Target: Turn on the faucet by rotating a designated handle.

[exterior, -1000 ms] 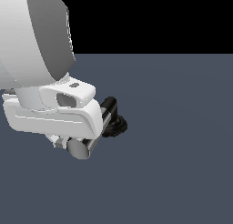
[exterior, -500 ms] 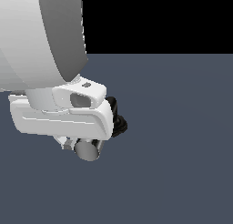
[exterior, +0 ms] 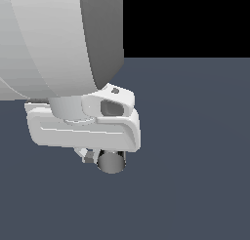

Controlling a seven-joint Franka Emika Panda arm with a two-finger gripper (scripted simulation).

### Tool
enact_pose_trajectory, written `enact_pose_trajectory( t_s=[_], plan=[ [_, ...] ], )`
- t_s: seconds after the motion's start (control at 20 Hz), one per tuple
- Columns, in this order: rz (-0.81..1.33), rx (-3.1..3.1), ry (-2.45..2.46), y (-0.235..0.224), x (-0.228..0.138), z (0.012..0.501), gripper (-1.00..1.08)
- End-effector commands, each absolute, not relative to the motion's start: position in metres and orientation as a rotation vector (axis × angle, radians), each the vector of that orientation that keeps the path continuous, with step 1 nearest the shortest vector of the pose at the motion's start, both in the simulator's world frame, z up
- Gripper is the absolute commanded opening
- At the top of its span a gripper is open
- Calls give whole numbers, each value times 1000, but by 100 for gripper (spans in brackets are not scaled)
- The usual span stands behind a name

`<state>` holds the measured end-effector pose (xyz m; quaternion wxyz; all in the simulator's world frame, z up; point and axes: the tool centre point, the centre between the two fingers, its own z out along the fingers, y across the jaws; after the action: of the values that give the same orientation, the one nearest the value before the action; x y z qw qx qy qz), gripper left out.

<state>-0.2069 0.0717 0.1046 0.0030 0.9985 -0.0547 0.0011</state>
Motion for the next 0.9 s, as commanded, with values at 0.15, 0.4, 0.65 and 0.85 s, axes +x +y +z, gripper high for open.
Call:
enact_pose_trajectory(
  t_s=[0.15,0.4,0.65,0.85],
  plan=[
    [0,3131,-257,31,-202,101,-100],
    [0,3131,-257,9,-204,101,-100],
    [0,3131,-257,-13,-206,101,-100],
    [0,3131,-257,-30,-207,101,-100]
  ],
)
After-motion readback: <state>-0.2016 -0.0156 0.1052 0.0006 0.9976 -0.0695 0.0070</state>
